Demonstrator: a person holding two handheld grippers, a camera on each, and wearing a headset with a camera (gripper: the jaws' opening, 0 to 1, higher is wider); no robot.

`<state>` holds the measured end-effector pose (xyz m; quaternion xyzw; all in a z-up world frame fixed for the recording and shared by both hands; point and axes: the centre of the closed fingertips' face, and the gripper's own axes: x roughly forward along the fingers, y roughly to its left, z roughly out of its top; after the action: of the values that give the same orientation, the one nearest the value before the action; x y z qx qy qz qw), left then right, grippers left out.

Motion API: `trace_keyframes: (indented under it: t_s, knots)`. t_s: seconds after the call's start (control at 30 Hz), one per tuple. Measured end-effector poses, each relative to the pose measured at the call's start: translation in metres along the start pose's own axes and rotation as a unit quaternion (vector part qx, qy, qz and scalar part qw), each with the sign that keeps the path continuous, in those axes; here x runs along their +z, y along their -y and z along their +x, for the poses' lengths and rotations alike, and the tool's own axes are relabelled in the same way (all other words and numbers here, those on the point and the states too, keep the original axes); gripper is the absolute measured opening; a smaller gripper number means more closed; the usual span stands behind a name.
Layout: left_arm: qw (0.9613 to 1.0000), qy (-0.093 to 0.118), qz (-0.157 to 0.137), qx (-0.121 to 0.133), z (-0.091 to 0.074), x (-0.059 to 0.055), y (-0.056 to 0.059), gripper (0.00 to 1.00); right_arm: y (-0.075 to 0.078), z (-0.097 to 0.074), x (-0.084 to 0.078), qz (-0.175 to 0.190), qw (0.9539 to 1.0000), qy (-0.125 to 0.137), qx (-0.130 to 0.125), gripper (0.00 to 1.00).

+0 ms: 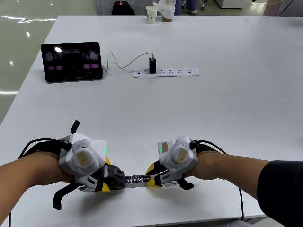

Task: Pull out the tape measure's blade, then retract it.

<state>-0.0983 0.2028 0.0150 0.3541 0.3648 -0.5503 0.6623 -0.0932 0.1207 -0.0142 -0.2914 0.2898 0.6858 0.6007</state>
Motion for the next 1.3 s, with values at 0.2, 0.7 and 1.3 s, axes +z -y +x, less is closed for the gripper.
trace_keyframes:
  t_s: [0.2, 0.7, 1.3]
  knots:
    - [1.0000, 0.000, 0.001, 0.001, 0.000, 0.000, 0.000, 0.33, 0.000, -0.005, -0.004, 0.006, 1.0000, 0.005, -0.004, 0.11]
    - [1.0000, -0.002, 0.001, -0.002, 0.001, -0.001, 0.000, 0.33, 0.001, -0.013, -0.013, 0.009, 0.9999, 0.007, -0.003, 0.11]
    - [1.0000, -0.004, 0.001, -0.003, 0.002, -0.002, 0.001, 0.33, 0.002, -0.022, -0.022, 0.017, 0.9998, 0.008, -0.002, 0.11]
